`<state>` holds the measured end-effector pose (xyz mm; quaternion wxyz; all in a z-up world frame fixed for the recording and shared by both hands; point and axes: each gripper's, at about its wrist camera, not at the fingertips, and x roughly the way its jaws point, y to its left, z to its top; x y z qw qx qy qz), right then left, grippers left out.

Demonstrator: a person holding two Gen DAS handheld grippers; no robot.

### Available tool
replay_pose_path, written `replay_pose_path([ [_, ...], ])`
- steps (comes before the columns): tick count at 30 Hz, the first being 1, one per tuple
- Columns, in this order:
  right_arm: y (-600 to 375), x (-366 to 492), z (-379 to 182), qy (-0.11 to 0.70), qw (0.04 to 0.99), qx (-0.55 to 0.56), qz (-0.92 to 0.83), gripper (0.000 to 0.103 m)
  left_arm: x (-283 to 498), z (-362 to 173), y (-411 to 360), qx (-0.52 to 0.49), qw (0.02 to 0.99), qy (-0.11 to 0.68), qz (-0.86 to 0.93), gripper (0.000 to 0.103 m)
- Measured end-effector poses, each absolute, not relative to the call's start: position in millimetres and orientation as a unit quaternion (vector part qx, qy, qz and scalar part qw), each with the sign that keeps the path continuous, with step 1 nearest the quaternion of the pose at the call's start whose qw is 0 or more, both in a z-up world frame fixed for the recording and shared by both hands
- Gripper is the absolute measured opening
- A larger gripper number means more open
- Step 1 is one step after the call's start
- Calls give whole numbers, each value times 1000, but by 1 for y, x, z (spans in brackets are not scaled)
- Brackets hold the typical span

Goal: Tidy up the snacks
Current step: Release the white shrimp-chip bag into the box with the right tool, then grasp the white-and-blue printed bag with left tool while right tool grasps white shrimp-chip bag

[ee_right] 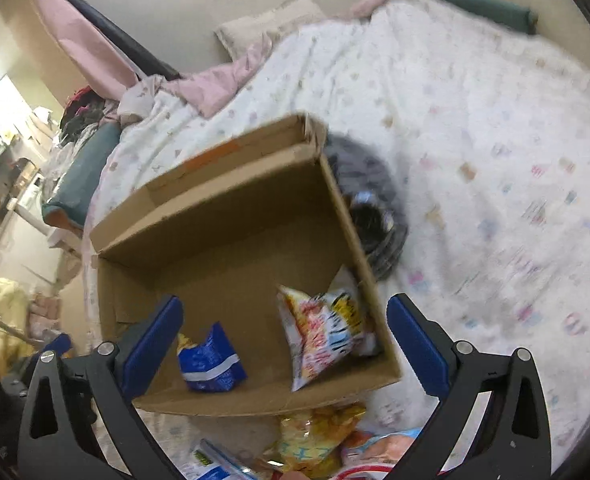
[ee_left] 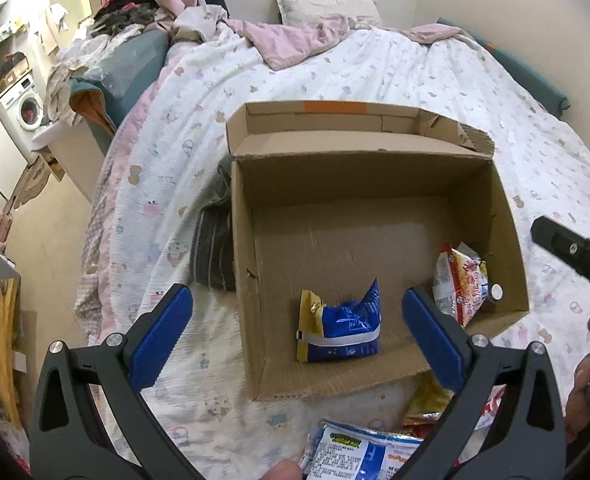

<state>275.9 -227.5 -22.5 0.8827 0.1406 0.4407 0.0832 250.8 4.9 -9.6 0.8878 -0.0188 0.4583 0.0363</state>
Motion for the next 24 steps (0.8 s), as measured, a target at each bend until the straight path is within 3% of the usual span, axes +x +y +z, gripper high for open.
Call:
replay_pose_path([
  [24,-261,166,-1,449,882,136,44,103,143,5,20,-65,877,475,37,103],
])
